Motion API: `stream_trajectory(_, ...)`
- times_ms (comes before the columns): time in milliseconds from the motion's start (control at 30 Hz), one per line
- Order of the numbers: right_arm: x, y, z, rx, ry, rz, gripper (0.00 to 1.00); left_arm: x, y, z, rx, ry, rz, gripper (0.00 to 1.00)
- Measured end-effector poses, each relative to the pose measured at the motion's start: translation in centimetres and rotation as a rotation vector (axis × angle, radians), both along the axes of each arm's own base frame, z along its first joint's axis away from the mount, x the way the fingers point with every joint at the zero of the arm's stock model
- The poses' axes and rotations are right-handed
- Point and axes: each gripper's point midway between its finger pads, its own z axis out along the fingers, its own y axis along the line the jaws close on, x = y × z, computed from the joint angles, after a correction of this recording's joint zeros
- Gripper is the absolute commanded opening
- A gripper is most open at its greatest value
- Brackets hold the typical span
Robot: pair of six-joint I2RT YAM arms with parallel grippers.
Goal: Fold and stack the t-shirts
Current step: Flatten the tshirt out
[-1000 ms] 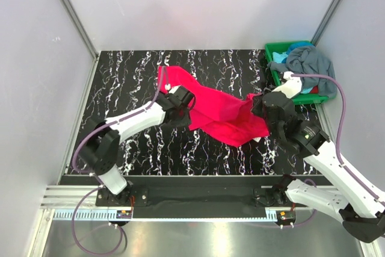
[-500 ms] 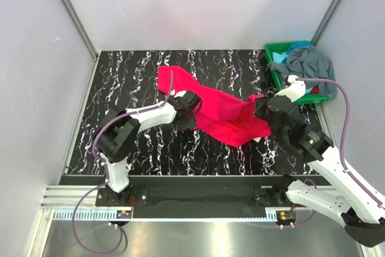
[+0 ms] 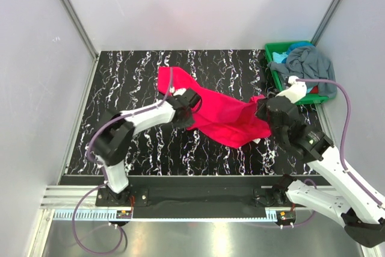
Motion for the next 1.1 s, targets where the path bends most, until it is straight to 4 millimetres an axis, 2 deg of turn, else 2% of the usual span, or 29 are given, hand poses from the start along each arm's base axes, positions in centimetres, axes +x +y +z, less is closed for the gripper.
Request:
stream_trajectory(67, 0.1, -0.5, -0.3, -0.030, 0.027, -0.021, 0.00, -0.4, 1.6, 2.6, 0.034, -0.026, -0.009, 0.00)
stream_trajectory(133, 0.4, -0.9, 0.4, -0.052, 0.049, -0.042, 0.00, -0.4, 3.5, 7.8, 0.040, -0.094, -0.010, 0.00)
stream_trajectory(167, 0.5, -1.0, 1.2, -0.053, 0.046, -0.049, 0.00, 0.4, 4.6, 11.9, 0.014, -0.170, 0.006, 0.00)
stream_trajectory(200, 0.6, -1.0, 2.3, -0.046, 0.036, -0.053, 0.00, 1.4, 6.0, 17.0, -0.022, -0.274, 0.037, 0.00)
stream_trajectory(233, 0.6, -1.1, 3.7, -0.031, 0.014, -0.058, 0.00, 2.3, 7.8, 22.8, -0.067, -0.402, 0.082, 0.00)
stream_trajectory(267, 0.5, -1.3, 4.9, -0.019, -0.003, -0.060, 0.00, 2.7, 9.5, 27.9, -0.106, -0.514, 0.122, 0.00)
stream_trajectory(300, 0.2, -1.6, 6.4, -0.001, -0.029, -0.063, 0.00, 2.4, 12.0, 34.2, -0.144, -0.655, 0.177, 0.00)
stream_trajectory(333, -0.1, -2.0, 8.0, 0.023, -0.060, -0.065, 0.00, 1.4, 14.6, 40.4, -0.183, -0.804, 0.239, 0.00)
stream_trajectory(367, -0.5, -2.3, 9.6, 0.046, -0.091, -0.066, 0.00, -0.6, 16.9, 45.6, -0.220, -0.934, 0.282, 0.00)
stream_trajectory(433, -1.4, -3.1, 11.7, 0.082, -0.134, -0.066, 0.00, -5.4, 20.5, 53.0, -0.279, -1.117, 0.329, 0.00)
stream_trajectory(500, -2.4, -3.8, 13.2, 0.114, -0.162, -0.064, 0.00, -9.7, 23.5, 57.7, -0.319, -1.250, 0.365, 0.00)
stream_trajectory(533, -2.8, -4.1, 13.9, 0.133, -0.175, -0.059, 0.00, -11.2, 24.6, 58.9, -0.323, -1.287, 0.381, 0.00)
stream_trajectory(567, -3.3, -4.3, 14.5, 0.152, -0.188, -0.055, 0.00, -12.0, 25.4, 59.3, -0.313, -1.301, 0.386, 0.00)
stream_trajectory(633, -3.9, -4.7, 15.4, 0.173, -0.201, -0.050, 0.00, -12.1, 25.6, 58.4, -0.259, -1.274, 0.374, 0.00)
stream_trajectory(700, -4.1, -5.0, 15.6, 0.168, -0.198, -0.052, 0.00, -10.5, 25.2, 56.5, -0.181, -1.213, 0.360, 0.00)
stream_trajectory(800, -3.7, -4.9, 15.3, 0.131, -0.181, -0.061, 0.00, -6.6, 23.6, 52.8, -0.052, -1.097, 0.323, 0.00)
stream_trajectory(867, -2.8, -4.4, 14.8, 0.087, -0.163, -0.060, 0.00, -4.2, 22.8, 50.0, 0.024, -1.020, 0.303, 0.00)
stream_trajectory(967, 0.2, -2.8, 14.1, 0.004, -0.148, -0.083, 0.00, 0.5, 22.1, 44.5, 0.121, -0.881, 0.284, 0.00)
stream_trajectory(1033, 3.2, -2.0, 13.4, -0.055, -0.139, -0.123, 0.00, 3.1, 22.4, 42.1, 0.149, -0.809, 0.295, 0.00)
stream_trajectory(1067, 5.4, -1.5, 13.1, -0.085, -0.129, -0.144, 0.00, 5.3, 22.4, 40.7, 0.148, -0.766, 0.302, 0.00)
stream_trajectory(1100, 7.3, -1.5, 13.3, -0.097, -0.133, -0.172, 0.00, 6.5, 23.4, 40.3, 0.156, -0.753, 0.335, 0.00)
